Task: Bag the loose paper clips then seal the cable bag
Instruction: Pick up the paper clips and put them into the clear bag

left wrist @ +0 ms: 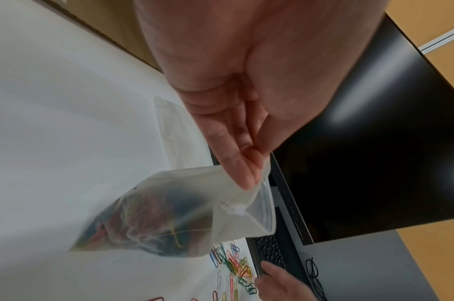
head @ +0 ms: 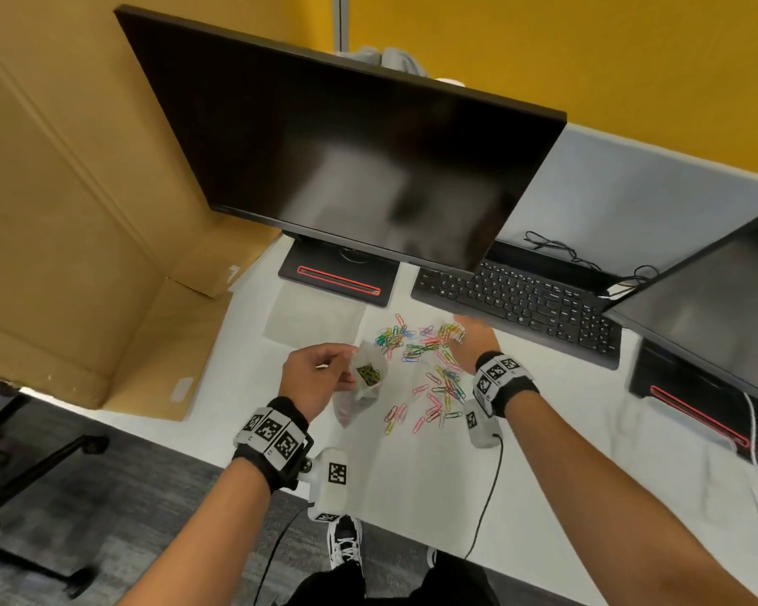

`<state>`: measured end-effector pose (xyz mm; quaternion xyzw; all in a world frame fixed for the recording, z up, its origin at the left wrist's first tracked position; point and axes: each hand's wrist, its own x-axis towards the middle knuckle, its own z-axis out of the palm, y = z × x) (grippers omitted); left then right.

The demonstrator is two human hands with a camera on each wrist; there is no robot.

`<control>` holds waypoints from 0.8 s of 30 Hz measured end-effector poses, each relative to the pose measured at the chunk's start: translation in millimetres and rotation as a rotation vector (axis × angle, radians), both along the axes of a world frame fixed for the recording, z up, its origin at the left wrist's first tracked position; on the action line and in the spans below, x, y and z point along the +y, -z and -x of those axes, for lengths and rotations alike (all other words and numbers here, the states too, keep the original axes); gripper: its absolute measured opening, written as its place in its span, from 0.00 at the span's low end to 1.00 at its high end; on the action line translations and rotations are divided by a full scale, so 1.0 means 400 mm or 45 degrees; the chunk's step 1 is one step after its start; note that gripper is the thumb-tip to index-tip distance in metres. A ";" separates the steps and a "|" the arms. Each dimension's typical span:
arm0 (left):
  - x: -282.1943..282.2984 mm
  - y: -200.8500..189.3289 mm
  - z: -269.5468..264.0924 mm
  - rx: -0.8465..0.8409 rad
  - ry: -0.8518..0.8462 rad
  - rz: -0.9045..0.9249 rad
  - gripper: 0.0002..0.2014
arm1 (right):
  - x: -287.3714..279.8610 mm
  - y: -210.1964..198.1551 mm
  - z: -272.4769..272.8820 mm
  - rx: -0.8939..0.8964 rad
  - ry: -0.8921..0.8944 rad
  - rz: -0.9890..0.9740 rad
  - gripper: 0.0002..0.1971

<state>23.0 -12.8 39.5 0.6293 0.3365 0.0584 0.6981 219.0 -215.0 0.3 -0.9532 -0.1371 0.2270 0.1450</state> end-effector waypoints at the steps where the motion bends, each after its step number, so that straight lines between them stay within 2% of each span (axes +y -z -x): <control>1: 0.002 0.000 0.002 -0.001 0.003 -0.001 0.06 | 0.003 0.029 0.002 0.006 0.026 -0.018 0.27; 6: 0.009 -0.002 0.004 -0.003 0.029 0.003 0.06 | 0.050 0.095 0.022 -0.102 -0.039 0.009 0.28; 10: 0.010 -0.003 0.004 0.004 0.035 0.020 0.06 | 0.077 0.098 0.040 -0.256 -0.305 0.165 0.22; 14: 0.009 0.002 0.006 -0.001 0.035 0.036 0.07 | 0.076 0.081 0.045 -0.340 -0.398 0.174 0.16; 16: 0.012 0.004 0.006 -0.001 0.037 0.041 0.07 | 0.060 0.074 0.032 -0.288 -0.289 0.134 0.12; 21: 0.013 0.004 0.001 0.008 0.074 0.032 0.07 | -0.001 0.039 0.000 -0.038 0.260 -0.135 0.08; 24: 0.008 0.004 -0.008 0.023 0.101 0.023 0.07 | -0.041 0.008 0.021 0.311 0.508 -0.355 0.15</control>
